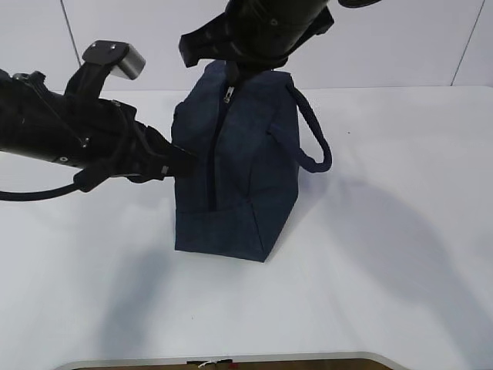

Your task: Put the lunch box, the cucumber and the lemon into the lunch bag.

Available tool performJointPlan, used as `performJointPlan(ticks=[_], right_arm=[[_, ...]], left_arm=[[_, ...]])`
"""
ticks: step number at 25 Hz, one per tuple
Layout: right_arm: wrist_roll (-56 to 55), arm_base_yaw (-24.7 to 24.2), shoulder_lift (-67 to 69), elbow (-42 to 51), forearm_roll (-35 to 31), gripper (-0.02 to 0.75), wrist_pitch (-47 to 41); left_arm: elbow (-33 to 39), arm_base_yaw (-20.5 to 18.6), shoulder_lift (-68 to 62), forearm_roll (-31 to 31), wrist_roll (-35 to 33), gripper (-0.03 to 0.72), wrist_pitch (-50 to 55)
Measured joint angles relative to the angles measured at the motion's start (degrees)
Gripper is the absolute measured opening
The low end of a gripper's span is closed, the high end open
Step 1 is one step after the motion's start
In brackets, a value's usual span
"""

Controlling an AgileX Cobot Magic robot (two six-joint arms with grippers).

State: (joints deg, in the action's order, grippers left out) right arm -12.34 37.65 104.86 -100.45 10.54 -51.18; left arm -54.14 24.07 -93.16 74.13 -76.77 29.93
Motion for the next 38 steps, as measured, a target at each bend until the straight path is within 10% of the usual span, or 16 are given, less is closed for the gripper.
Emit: performJointPlan(ticks=[38], right_arm=[[-2.8,-8.9,5.8,-0.2,9.0,0.005,13.4]], left_arm=[[0.0,0.0,1.2,-5.1,-0.3,-0.01,6.2]])
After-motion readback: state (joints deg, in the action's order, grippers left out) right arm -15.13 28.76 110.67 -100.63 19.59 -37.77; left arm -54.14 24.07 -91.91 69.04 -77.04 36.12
